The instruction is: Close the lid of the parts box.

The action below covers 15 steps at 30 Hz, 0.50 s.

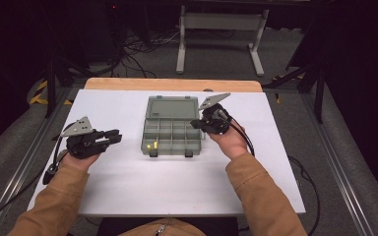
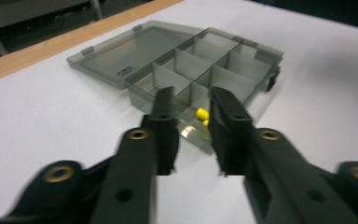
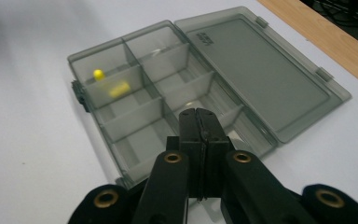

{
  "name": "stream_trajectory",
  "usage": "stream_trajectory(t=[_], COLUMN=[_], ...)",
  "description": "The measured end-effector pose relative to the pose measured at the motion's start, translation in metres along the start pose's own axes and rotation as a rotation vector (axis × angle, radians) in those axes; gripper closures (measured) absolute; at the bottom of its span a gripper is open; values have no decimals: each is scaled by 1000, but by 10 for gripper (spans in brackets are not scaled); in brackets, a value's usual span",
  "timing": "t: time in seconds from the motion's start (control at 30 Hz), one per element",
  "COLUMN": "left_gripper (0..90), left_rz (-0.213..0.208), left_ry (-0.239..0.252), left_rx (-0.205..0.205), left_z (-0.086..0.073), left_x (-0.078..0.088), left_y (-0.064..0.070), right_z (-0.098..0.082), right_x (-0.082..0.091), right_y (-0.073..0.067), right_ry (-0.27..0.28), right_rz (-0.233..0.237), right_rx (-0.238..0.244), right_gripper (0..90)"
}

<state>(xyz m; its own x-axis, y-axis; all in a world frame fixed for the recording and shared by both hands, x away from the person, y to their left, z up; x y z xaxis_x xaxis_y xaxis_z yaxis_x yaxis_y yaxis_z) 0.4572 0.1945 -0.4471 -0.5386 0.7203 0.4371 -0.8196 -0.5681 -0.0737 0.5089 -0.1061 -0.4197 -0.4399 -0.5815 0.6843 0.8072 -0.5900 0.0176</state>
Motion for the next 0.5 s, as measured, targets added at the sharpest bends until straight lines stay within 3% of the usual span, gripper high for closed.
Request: stream_trajectory(t=[0.13,0.3,0.5], left_gripper=[894,896,895], left_rz=[17,19,22], left_ry=[-56,-91,-136], left_rx=[9,25,88], left_z=[3,8,13], left_x=[-11,-18,-31], left_y=[-12,-21,-37], right_z=[-5,-8,-10], right_x=[3,1,-7], right_y=[12,21,37], right_ry=[0,-12,-43], right_rz=[-21,-23,-48], right_rx=[-23,-46,-64], right_gripper=[900,900,900])
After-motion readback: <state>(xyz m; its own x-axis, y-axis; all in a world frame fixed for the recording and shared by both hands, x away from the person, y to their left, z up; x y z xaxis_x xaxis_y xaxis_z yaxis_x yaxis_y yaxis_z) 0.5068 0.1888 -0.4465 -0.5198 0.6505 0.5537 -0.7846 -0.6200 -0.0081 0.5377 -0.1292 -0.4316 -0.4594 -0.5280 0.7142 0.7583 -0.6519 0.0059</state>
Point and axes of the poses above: each handheld gripper's, and its own axes: x roughly backward along the jaws, z roughly out of its top, y roughly to its right, the point moved 8 cm from there along -x, roughly forward along the jaws, and after that the axes turned 5 degrees about -x, right-handed, at the moved point
